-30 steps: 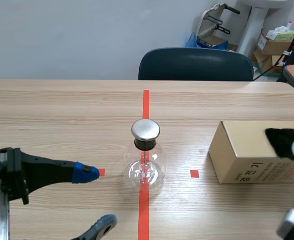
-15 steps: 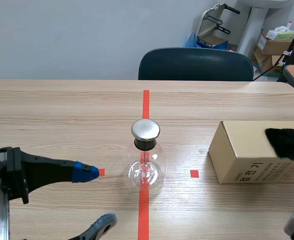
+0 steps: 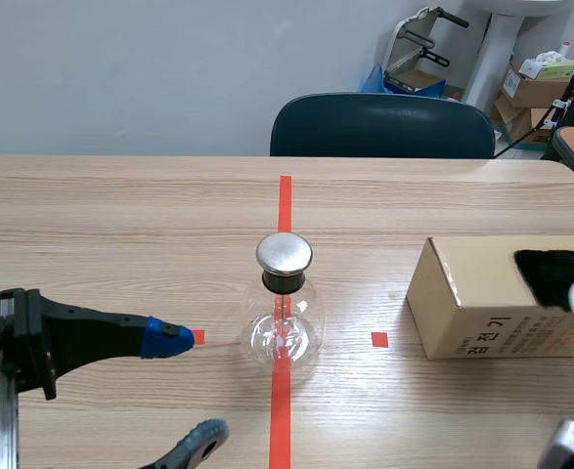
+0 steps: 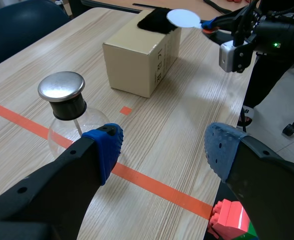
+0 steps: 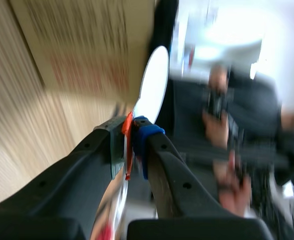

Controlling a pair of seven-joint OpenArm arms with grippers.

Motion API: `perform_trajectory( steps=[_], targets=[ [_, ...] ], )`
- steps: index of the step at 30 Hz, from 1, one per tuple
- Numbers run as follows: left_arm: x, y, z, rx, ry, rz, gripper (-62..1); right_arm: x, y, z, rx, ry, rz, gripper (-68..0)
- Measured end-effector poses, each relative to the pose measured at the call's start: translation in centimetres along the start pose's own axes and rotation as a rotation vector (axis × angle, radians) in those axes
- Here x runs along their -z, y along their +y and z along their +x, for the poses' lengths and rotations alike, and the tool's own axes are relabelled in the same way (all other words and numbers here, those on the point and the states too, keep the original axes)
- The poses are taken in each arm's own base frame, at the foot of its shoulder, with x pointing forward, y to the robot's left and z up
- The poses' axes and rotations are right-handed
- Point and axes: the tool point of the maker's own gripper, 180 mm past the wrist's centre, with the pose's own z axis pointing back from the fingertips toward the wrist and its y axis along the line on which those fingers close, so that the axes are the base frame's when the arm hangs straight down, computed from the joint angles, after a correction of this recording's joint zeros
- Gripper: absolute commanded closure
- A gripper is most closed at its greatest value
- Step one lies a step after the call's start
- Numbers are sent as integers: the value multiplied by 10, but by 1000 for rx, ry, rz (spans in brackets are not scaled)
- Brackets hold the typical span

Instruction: Do the electroscope experiment

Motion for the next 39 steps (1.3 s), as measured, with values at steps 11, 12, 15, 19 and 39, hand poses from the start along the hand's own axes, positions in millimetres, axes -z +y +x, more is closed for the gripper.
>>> perform_trajectory(
  steps=[11, 12, 15, 19, 39],
  targets=[
    [0, 0, 0, 0, 0, 0, -377, -3, 0, -18, 5, 108, 5, -8],
    [0, 0, 0, 0, 0, 0, -377, -2, 1, -1, -4, 15, 7, -8],
    [0, 0, 0, 0, 0, 0, -377, -2, 1, 17, -2, -77, 4, -8],
    [0, 0, 0, 0, 0, 0, -377, -6, 2, -33, 23, 223, 2, -8],
    [0, 0, 0, 0, 0, 0, -377, -1, 0, 13, -5, -43, 3, -8]
  ],
)
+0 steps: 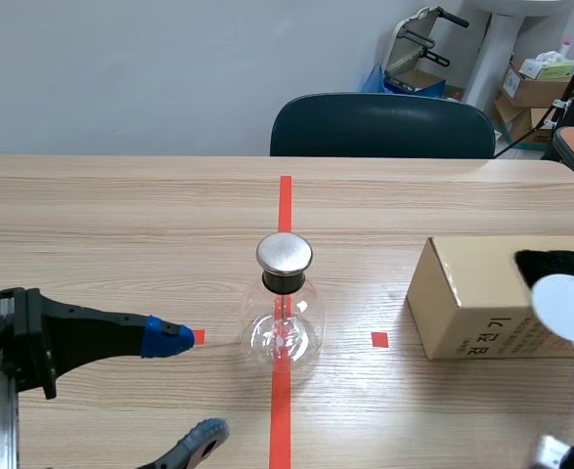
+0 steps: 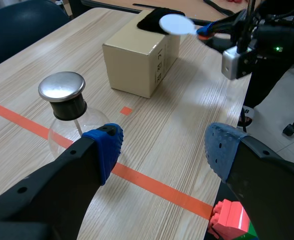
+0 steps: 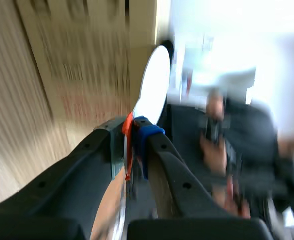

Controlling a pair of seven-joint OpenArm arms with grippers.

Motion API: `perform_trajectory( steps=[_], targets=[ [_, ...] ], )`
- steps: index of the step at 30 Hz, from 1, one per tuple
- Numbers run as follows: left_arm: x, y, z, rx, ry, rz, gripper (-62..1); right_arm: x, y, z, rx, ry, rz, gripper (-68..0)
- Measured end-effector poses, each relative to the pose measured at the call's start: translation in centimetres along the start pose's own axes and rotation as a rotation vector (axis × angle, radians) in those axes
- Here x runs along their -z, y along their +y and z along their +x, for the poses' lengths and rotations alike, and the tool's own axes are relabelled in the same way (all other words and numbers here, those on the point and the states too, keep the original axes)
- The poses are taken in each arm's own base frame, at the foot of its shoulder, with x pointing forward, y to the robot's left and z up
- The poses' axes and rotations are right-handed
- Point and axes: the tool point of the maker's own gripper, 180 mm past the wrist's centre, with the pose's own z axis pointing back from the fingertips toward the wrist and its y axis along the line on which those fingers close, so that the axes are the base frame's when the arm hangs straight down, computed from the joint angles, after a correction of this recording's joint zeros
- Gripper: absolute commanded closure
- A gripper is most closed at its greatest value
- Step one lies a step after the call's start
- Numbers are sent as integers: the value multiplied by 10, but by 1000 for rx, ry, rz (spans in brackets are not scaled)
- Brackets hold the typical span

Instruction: Do the electroscope experiment

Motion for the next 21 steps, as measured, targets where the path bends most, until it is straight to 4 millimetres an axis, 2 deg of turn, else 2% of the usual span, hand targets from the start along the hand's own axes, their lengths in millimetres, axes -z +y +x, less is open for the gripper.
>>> perform_trajectory(
  steps=[2, 5, 6, 8, 11, 13, 15, 18, 19, 21],
  targets=[
    [0, 0, 0, 0, 0, 0, -377, 0, -1, -9, 15, 60, -6, -8],
    [0, 0, 0, 0, 0, 0, -377, -7, -1, -50, 44, 287, -11, -8],
    [0, 0, 0, 0, 0, 0, -377, -9, -1, -57, 47, 323, -12, -8],
    [0, 0, 0, 0, 0, 0, -377, -7, -1, -48, 35, 266, -9, -8],
    [0, 0, 0, 0, 0, 0, -377, 0, -1, -8, 7, 40, -4, -8],
    [0, 0, 0, 0, 0, 0, -377, 0, -1, 2, 9, -8, -4, -8],
    [0, 0, 0, 0, 0, 0, -377, -1, -1, -12, 15, 72, -4, -8],
    [0, 0, 0, 0, 0, 0, -377, -7, -1, -51, 31, 288, -7, -8],
    [0, 0, 0, 0, 0, 0, -377, -9, -1, -55, 31, 312, -8, -8],
    [0, 0, 0, 0, 0, 0, -377, -6, -1, -46, 24, 251, -7, -8]
  ],
)
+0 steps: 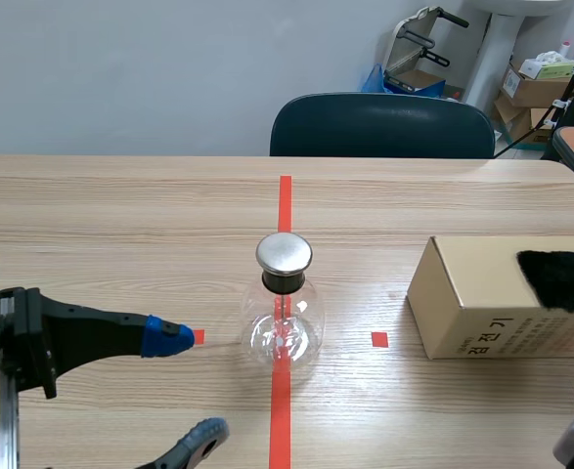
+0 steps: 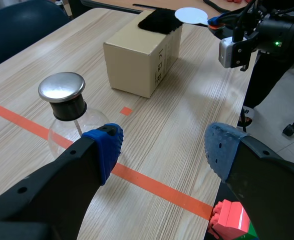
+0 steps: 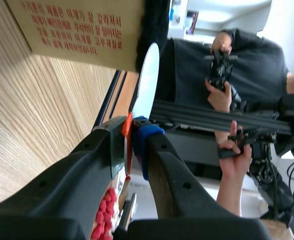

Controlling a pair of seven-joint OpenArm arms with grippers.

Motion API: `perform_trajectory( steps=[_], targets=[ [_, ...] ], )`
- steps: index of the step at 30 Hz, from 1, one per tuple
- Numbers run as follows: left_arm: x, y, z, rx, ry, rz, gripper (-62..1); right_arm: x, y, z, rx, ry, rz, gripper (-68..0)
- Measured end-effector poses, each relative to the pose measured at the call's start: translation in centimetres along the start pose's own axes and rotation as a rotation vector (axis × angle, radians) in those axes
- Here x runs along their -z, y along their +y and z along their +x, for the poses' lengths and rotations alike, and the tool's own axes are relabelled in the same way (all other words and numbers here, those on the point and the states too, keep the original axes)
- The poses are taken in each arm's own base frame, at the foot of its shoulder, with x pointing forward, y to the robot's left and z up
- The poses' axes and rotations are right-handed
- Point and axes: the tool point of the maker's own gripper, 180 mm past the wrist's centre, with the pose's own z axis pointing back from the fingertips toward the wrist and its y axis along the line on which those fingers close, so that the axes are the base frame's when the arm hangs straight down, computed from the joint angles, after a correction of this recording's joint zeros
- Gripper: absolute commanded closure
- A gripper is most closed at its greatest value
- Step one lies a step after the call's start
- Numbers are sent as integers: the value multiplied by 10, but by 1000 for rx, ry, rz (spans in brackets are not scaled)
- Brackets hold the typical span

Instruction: Do the electroscope experiment

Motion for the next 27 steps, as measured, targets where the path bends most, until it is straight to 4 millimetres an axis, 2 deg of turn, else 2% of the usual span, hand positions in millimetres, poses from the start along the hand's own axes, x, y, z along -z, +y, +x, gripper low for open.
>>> perform_trajectory(
  steps=[3, 5, 6, 9, 11, 13, 16, 18, 20, 22, 24, 25, 27],
  targets=[
    [0, 0, 0, 0, 0, 0, -377, -4, 1, 39, -14, -219, 2, -8],
    [0, 0, 0, 0, 0, 0, -377, -6, 1, 49, -14, -266, 4, -8],
    [0, 0, 0, 0, 0, 0, -377, -5, 1, 45, -13, -246, 4, -8],
    [0, 0, 0, 0, 0, 0, -377, 0, 0, 6, 6, -26, -1, -8],
    [0, 0, 0, 0, 0, 0, -377, 1, -1, -9, 10, 51, -3, -8],
    [0, 0, 0, 0, 0, 0, -377, 1, -1, 3, -9, -28, -3, -8],
    [0, 0, 0, 0, 0, 0, -377, -1, -1, 38, -28, -221, -1, -8],
    [0, 0, 0, 0, 0, 0, -377, -1, 1, 45, -17, -234, 2, -8],
    [0, 0, 0, 0, -1, 0, -377, 1, 2, 33, -2, -139, 4, -8],
    [1, 0, 1, -3, -4, 2, -377, 3, 1, 11, 2, -16, 3, -8],
    [2, -1, 2, -7, -10, 5, -377, 4, 0, 1, -9, 18, 2, -8],
    [2, -1, 2, -9, -12, 5, -377, 5, -1, 1, -17, 3, 1, -8],
    [2, -1, 2, -8, -11, 6, -377, 5, -2, 18, -30, -110, -2, -8]
  ],
)
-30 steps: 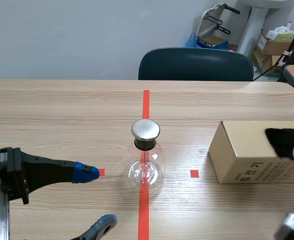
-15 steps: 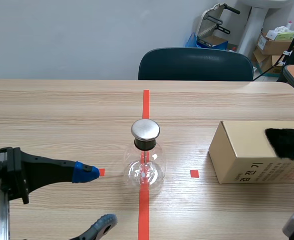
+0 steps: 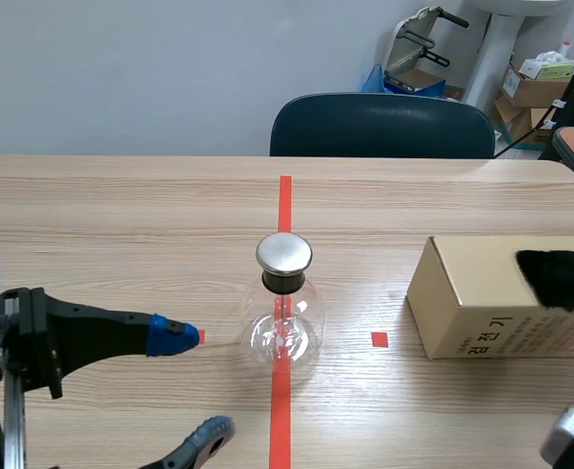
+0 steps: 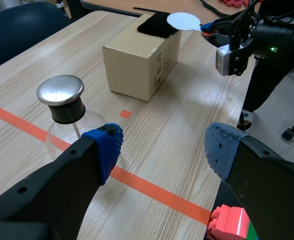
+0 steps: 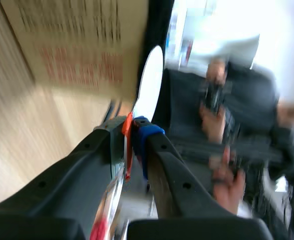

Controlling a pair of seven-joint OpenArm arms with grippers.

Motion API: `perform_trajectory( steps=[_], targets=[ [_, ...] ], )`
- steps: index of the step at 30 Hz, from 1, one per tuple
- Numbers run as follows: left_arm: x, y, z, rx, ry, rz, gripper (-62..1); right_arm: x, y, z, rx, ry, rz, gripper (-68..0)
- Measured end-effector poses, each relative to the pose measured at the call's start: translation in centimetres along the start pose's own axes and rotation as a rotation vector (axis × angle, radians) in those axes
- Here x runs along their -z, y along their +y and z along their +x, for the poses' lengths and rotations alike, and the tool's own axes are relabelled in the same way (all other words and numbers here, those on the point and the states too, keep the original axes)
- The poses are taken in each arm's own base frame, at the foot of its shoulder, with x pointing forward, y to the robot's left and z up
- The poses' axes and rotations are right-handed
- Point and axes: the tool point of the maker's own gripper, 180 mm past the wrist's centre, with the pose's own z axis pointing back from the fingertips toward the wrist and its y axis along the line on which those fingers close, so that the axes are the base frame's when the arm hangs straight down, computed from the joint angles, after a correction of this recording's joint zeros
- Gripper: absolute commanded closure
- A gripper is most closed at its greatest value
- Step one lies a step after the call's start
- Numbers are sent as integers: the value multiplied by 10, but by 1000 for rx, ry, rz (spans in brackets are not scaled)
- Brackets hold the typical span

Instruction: Do the electroscope experiment

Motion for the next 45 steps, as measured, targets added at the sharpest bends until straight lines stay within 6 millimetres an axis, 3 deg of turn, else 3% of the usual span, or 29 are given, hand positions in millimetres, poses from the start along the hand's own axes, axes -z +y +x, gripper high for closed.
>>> perform_trajectory(
  steps=[2, 5, 8, 10, 14, 17, 21, 23, 27, 29, 33, 35, 39, 41, 45],
  targets=[
    [0, 0, 0, 0, 0, 0, -377, 2, -2, 18, -9, -103, -5, -8],
    [0, 0, 0, 0, 1, 0, -377, 7, -3, 23, 6, -96, -15, -8],
    [0, 0, 0, 0, 1, 0, -377, 7, -4, -8, 23, 88, -16, -8],
    [0, 0, 0, 0, 1, 0, -377, 7, -5, -19, 20, 128, -18, -8],
    [0, 0, 0, 0, 0, 0, -377, 11, -9, 10, -15, -68, -27, -8],
    [0, 0, 0, 0, 1, 0, -377, 15, -9, 24, -2, -104, -31, -8],
    [0, 0, 0, 0, 1, 0, -377, 13, -7, -16, 36, 134, -27, -8],
    [0, 0, 0, 0, 1, 0, -377, 13, -8, -21, 28, 143, -30, -8],
    [0, 0, 0, 0, 1, 0, -377, 13, -9, 27, -9, -142, -28, -8],
    [0, 0, 0, 0, 1, 0, -377, 12, -7, 35, -2, -166, -24, -8],
    [0, 0, 0, 0, 2, 0, -377, 13, -7, -7, 30, 75, -23, -8],
    [0, 0, 0, 0, 1, 0, -376, 13, -7, -13, 27, 100, -24, -8],
    [0, 0, 0, 0, 1, 0, -375, 13, -8, 29, -3, -137, -27, -8],
    [0, 0, 0, 0, 1, 0, -375, 12, -8, 36, 3, -164, -26, -8],
    [0, 0, 0, 0, 1, 0, -375, 15, -7, -2, 28, 50, -25, -8]
  ],
)
